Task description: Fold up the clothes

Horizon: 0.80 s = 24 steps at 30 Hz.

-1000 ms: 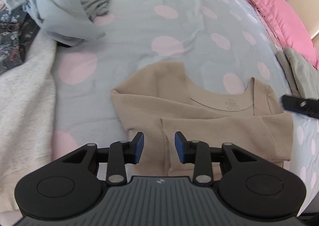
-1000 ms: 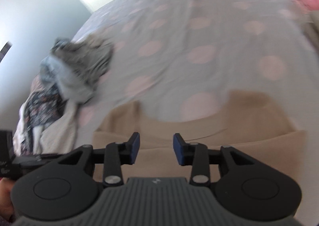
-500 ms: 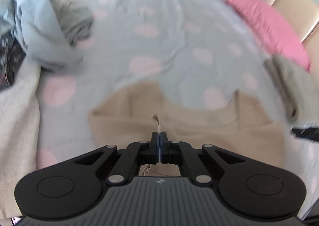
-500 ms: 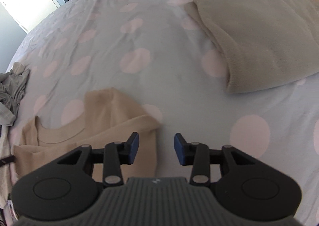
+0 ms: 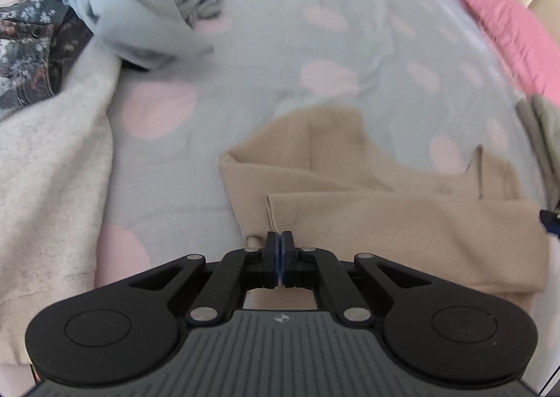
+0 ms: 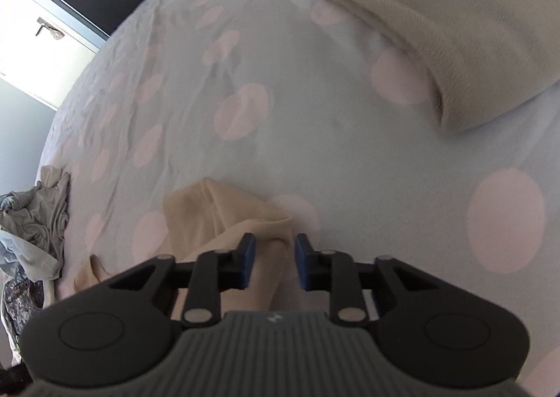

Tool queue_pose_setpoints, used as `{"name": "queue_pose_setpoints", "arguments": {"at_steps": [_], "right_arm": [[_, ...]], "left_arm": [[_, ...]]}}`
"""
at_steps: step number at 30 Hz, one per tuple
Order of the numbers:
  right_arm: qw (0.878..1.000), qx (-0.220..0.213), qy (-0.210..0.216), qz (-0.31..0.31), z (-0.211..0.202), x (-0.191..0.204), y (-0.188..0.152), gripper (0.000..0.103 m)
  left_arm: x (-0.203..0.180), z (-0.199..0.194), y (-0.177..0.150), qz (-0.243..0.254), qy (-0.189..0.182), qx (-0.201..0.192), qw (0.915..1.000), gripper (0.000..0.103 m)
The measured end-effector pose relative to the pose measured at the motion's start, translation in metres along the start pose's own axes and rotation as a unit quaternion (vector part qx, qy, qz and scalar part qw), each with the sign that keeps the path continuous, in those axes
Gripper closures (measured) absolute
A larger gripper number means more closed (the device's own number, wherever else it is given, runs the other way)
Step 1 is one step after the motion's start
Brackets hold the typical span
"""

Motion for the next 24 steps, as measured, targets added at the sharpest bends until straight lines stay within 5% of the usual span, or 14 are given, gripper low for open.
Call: {"name": "queue_pose_setpoints", "arguments": {"at_steps": [3,11,14,15,16,18,24], "right_arm": [[1.000,-0.002,-0.012,0.008,0.017,0.001,0.004,0.099],[0.999,-0.017,-0.029,0.022,0.039,0.003,0.016,0.102],[0.999,-0.028,-0.042,-0.018,0.019,0.007,0.017,0.087],[0.998,-0.032,-0.048,-0.032,0.010,0.007,0.016,0.069],[0.997,-0.033,-0.046,-0.042,0.002,0.007,0.014,0.062],[0.998,-0.020,-0.024,-0.055,-0.011,0.005,0.007,0.061],[0.991,0.049,0.028,-0.121,-0.038,0.015,-0.037,0.037]], "left_arm": [[0.005,0.002,-0.004,-0.004,-0.003,0.001,1.0000,0.103],[0.008,0.001,-0.004,-0.020,-0.011,-0.001,0.9997,0.103],[0.006,0.000,-0.003,-0.016,-0.011,0.000,0.9998,0.103],[0.006,0.000,-0.003,-0.015,-0.011,0.000,0.9998,0.103],[0.006,-0.001,-0.004,-0.014,-0.011,0.000,0.9998,0.103],[0.006,-0.005,-0.004,-0.014,-0.014,-0.003,0.9998,0.103],[0.006,-0.015,-0.007,-0.024,-0.027,-0.007,0.9993,0.103]]}}
Point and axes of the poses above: each gripper's, at about its wrist camera, not at the fingertips, and z roughly the way its jaws point, x to its left, y to its top, the point moved 4 cm from there along z, roughly the way its jaws point, and after that the axes turned 13 degrees about -y, right-handed, at the moved point
